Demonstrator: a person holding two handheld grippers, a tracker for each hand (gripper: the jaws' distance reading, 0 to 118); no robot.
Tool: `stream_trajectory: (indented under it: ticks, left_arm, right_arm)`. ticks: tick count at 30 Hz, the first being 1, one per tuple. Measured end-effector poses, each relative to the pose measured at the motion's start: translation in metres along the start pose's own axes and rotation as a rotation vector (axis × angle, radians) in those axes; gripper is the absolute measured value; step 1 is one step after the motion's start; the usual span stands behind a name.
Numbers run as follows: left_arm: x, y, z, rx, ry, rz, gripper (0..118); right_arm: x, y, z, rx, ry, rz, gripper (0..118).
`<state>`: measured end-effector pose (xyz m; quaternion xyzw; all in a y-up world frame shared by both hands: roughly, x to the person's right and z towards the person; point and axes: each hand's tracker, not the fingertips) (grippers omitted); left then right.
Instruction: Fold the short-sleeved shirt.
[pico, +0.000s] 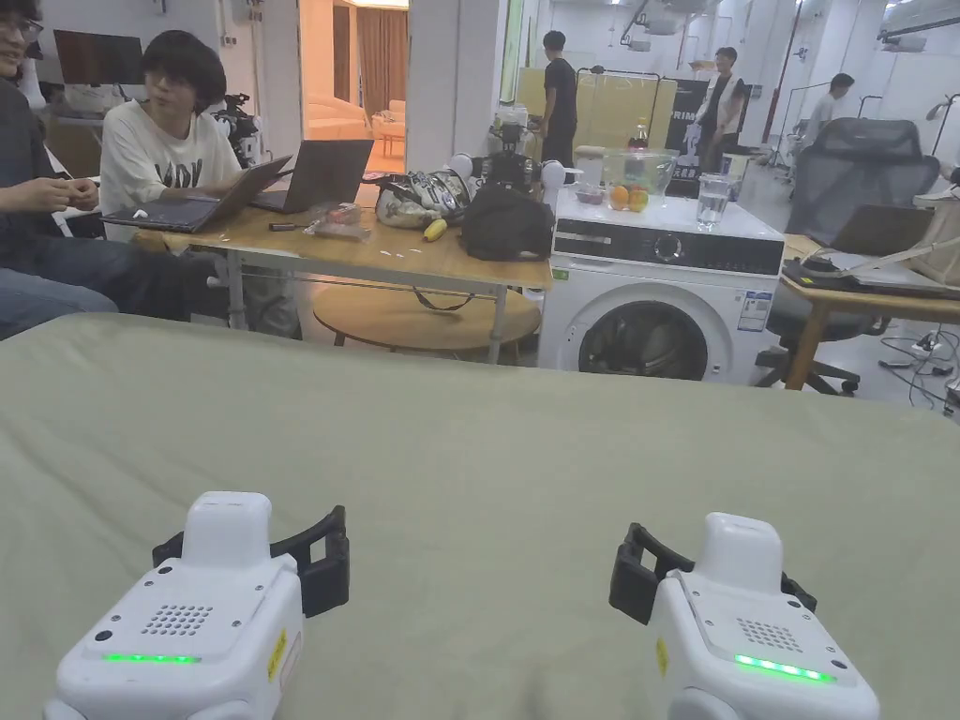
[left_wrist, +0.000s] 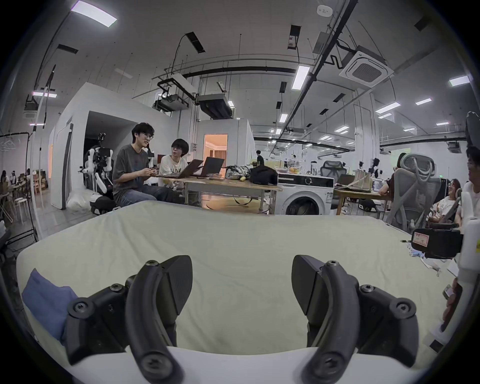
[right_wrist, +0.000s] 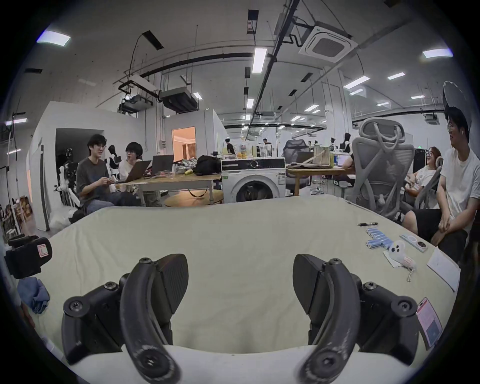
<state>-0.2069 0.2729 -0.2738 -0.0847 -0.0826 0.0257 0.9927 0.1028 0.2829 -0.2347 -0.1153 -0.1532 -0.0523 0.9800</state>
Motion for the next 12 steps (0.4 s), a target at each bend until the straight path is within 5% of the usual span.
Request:
stream_trajectory:
  ticks: [12]
  left_arm:
    - [-0.0022,0.0004,-0.0023,-0.014,-0.017,0.001,80]
  right_arm:
    - [0.0003,0.0001,-0.0065,-0.062,0.016,0.032,85]
